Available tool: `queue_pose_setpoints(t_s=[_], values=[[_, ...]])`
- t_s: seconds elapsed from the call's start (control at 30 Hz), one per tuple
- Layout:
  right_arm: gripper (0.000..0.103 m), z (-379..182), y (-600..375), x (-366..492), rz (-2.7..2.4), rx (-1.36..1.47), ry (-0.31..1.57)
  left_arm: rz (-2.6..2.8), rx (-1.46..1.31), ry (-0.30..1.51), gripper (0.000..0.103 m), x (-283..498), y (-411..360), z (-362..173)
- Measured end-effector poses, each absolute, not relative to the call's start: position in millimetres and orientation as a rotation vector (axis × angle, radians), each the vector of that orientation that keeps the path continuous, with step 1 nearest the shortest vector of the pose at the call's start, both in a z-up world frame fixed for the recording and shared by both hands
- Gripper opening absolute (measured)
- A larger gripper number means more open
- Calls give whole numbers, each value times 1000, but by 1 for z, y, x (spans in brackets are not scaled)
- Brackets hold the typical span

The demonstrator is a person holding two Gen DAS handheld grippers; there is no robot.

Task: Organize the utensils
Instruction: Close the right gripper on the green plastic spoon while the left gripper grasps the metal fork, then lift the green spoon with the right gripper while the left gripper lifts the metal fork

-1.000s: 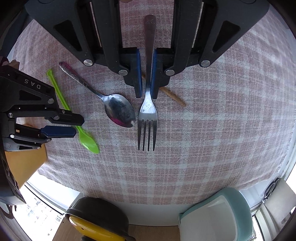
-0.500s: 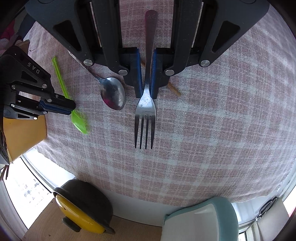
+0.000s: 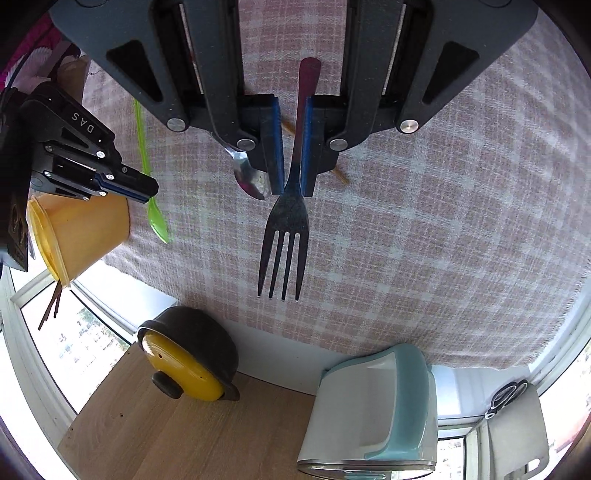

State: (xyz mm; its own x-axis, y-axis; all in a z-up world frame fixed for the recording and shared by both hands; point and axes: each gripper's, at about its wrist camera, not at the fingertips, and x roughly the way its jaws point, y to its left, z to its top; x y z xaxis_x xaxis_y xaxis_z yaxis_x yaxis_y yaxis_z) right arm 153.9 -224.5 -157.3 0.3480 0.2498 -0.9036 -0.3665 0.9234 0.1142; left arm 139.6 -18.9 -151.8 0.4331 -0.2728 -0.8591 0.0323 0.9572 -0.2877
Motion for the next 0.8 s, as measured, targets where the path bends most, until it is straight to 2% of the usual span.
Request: queue_pose_setpoints(t_s=[0.53,0.57,0.8], values=[[3,-120,-228,126,355,-85,1031,-200,-267,1013,6,117,-15,-123],[4,-118,-228,125,354,-82,1027,-201,-265,1008,0,116,-15,-120],[3,-109,-229,120,352,-81,1007,-207,-228,975,0,120,-20,-106]])
